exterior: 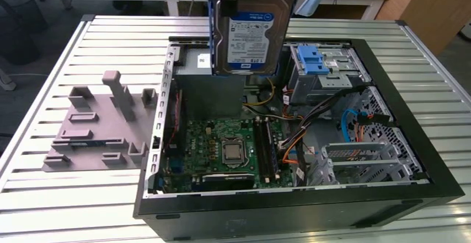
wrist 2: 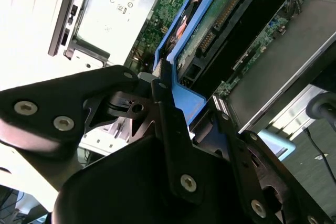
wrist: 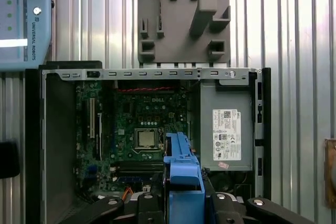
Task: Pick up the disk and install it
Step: 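Pick up the disk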
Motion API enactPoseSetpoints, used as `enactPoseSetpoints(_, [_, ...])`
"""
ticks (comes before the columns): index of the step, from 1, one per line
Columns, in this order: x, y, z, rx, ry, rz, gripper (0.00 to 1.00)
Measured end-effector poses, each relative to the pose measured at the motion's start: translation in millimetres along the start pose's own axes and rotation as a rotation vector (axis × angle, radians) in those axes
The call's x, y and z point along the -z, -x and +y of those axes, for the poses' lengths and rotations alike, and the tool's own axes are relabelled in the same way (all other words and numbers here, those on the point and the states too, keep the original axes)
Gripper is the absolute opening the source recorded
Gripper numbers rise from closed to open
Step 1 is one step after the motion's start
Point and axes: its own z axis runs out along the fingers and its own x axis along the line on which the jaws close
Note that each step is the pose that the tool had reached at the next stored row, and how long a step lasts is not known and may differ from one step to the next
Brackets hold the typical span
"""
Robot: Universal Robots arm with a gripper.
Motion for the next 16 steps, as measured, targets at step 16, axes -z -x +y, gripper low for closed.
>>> enactPoseSetpoints(16, [1.5, -8.6, -7.1, -0.001, 0.0002, 0.0000, 0.36])
